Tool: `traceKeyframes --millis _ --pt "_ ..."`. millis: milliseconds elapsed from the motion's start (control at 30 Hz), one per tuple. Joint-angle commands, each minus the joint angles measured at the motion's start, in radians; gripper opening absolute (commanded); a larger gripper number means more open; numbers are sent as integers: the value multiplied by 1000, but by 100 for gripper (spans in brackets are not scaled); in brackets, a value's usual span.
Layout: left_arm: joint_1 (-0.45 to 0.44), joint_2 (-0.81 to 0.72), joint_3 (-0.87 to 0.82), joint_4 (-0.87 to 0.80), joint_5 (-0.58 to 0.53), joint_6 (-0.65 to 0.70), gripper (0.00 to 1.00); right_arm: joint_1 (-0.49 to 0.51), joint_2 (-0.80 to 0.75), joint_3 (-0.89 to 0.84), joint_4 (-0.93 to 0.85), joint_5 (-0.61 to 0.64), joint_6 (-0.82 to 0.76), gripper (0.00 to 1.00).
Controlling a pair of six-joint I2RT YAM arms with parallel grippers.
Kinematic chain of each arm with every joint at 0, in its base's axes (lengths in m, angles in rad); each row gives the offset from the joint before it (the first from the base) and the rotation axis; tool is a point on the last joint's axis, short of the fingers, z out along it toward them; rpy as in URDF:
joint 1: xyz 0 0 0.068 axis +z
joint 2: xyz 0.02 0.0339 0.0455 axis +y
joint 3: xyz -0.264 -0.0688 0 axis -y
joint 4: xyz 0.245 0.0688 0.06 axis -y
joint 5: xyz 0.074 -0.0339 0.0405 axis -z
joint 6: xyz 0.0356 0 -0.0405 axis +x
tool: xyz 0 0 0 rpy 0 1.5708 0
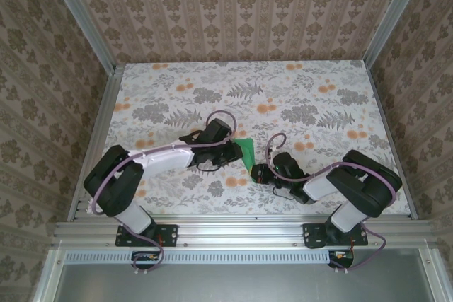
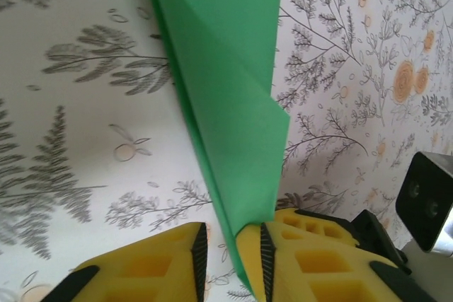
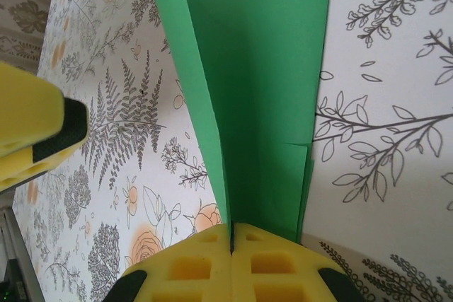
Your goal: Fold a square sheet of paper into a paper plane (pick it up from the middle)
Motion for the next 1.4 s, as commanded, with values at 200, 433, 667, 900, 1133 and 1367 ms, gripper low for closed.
traceKeyframes --millis 200,433,667,900,1133,1367 --pt "5 122 107 15 34 55 24 -10 18 -39 -50 22 17 4" --pt "8 194 161 8 54 92 23 -11 -12 -42 -65 23 14 7" --pt "8 242 183 6 80 110 22 -11 -18 -42 -77 29 23 9" --pt "3 269 195 3 102 127 21 -13 -46 -39 -97 25 57 20" --pt "2 279 199 1 108 136 21 -15 -170 21 -374 64 32 23" --pt "2 279 222 1 123 147 21 -15 -238 97 -565 51 -45 27"
